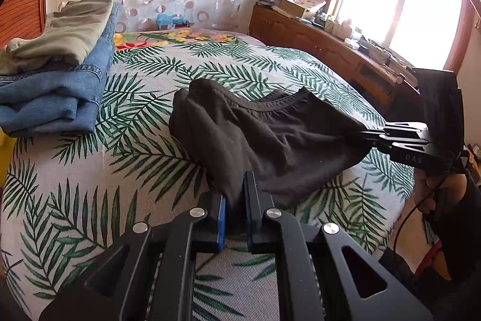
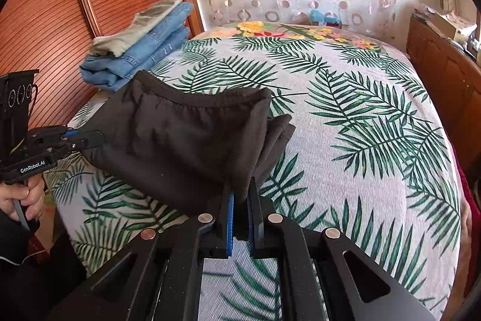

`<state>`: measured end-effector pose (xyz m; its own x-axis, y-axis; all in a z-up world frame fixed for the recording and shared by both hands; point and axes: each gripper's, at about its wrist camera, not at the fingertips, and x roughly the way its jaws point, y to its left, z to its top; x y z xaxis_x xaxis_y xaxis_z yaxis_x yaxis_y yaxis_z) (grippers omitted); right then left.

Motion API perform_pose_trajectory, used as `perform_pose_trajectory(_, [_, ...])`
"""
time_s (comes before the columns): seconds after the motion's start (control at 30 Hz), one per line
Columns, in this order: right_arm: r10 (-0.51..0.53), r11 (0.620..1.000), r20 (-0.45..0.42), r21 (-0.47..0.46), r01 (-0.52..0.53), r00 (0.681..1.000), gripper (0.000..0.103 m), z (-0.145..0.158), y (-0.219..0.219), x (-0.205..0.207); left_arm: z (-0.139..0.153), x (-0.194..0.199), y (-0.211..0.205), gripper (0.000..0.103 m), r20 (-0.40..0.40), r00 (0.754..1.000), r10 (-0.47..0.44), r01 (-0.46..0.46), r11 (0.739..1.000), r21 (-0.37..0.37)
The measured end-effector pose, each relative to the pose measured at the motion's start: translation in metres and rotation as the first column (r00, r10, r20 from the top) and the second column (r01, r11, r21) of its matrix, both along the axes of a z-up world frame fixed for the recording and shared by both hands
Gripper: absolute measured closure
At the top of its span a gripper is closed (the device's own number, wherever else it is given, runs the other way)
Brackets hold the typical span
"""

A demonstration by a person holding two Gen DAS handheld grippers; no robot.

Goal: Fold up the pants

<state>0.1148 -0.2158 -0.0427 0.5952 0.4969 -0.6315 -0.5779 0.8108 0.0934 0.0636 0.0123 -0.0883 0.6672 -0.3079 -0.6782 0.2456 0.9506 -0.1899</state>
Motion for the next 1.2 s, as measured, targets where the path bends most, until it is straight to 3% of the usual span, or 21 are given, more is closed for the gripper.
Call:
perform_pose_trajectory(0.5, [0.015, 1.0, -0.018, 0.019, -0.015, 1.0, 0.097, 0.003, -0.02, -0.061, -0.006, -0.041, -0.003, 0.092, -0.043, 0.999, -0.025, 0.025, 1.0, 0.012])
perform_pose_trajectory(0.63, [0.007, 1.0, -0.01, -0.008, -0.007, 1.0, 0.096, 0.0, -0.019, -0.067, -0.01, -0.036, 0.0, 0.078, -0.065, 0.998, -0.009, 0.01, 1.0, 0.014])
perform_pose_trajectory(0.7, [0.01, 1.0, 0.003, -0.009, -0.01, 1.0, 0.096, 0.002, -0.021, -0.07, -0.009, -0.035, 0.001, 0.06, -0.058, 0.998, -0.002, 0.003, 1.0, 0.014])
perform_pose_trajectory(0.77, [0.005, 1.0, 0.008, -0.003, -0.005, 1.0, 0.095, 0.005, -0.02, -0.07, -0.006, -0.033, 0.004, 0.054, -0.045, 0.999, 0.006, -0.006, 1.0, 0.001])
perform_pose_trajectory(0.87, [-0.003, 1.0, 0.027, -0.006, 0.003, 1.0, 0.092, 0.011, -0.021, -0.07, -0.004, -0.028, 0.005, 0.024, -0.037, 0.999, 0.016, -0.016, 1.0, -0.003])
perform_pose_trajectory(1.0, [-0.025, 1.0, 0.043, -0.015, 0.026, 0.999, 0.08, 0.017, -0.02, -0.062, -0.001, -0.017, 0.006, 0.023, -0.017, 0.999, 0.032, -0.032, 0.999, 0.004])
perform_pose_trajectory(1.2, [-0.043, 0.999, 0.044, -0.023, 0.044, 0.998, 0.071, 0.021, -0.013, -0.042, -0.001, 0.003, 0.007, 0.023, -0.014, 0.999, 0.051, -0.051, 0.999, 0.011])
